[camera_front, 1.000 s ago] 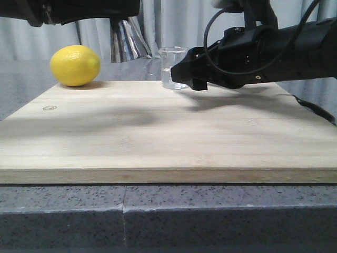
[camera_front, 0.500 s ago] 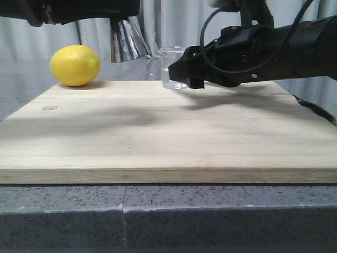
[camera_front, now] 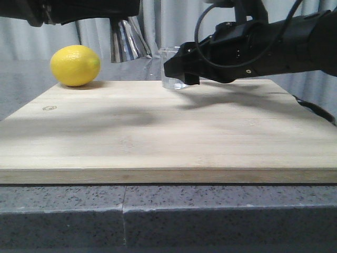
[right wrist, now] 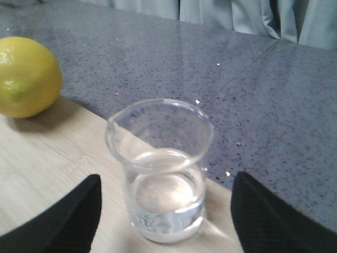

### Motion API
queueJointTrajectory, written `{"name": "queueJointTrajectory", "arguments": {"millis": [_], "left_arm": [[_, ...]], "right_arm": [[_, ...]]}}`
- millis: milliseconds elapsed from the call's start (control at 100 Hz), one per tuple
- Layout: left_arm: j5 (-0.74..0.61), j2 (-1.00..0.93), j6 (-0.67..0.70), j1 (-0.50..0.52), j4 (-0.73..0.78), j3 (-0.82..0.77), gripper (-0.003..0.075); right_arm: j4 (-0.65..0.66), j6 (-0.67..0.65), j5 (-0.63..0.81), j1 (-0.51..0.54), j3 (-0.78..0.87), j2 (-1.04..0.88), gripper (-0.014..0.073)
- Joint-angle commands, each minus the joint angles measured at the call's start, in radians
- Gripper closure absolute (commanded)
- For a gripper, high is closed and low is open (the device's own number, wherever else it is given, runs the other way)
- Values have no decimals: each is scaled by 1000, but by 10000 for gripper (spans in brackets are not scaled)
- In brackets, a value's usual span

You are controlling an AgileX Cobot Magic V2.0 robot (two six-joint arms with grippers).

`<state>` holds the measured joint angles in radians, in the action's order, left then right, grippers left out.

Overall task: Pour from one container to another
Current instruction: 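Lower the right gripper around the glass beaker and close on it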

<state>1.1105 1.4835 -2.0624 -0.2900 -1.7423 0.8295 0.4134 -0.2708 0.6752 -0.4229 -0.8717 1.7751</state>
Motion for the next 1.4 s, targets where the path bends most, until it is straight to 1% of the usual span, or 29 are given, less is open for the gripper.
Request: {"name": "queueJointTrajectory", "arguments": {"millis": [0,140,350,1270,1390], "left_arm": [[65,-28,6,-9,-69,31,739],[65,-28,6,-9,-69,31,739],[65,-28,6,-9,-59,31,739],[67,-28,6,-9,-57,31,739],[67,-28,7,-9,-57,31,739]], "right_arm": [[1,0,55,-10,-49,-33,120],[1,-2,43,-12,-84,-3,120],[1,-15,40,-12,-95,30,120],[1,-15,78,-12,-95,40,120],[1,-15,78,-12,-95,40,134]]}}
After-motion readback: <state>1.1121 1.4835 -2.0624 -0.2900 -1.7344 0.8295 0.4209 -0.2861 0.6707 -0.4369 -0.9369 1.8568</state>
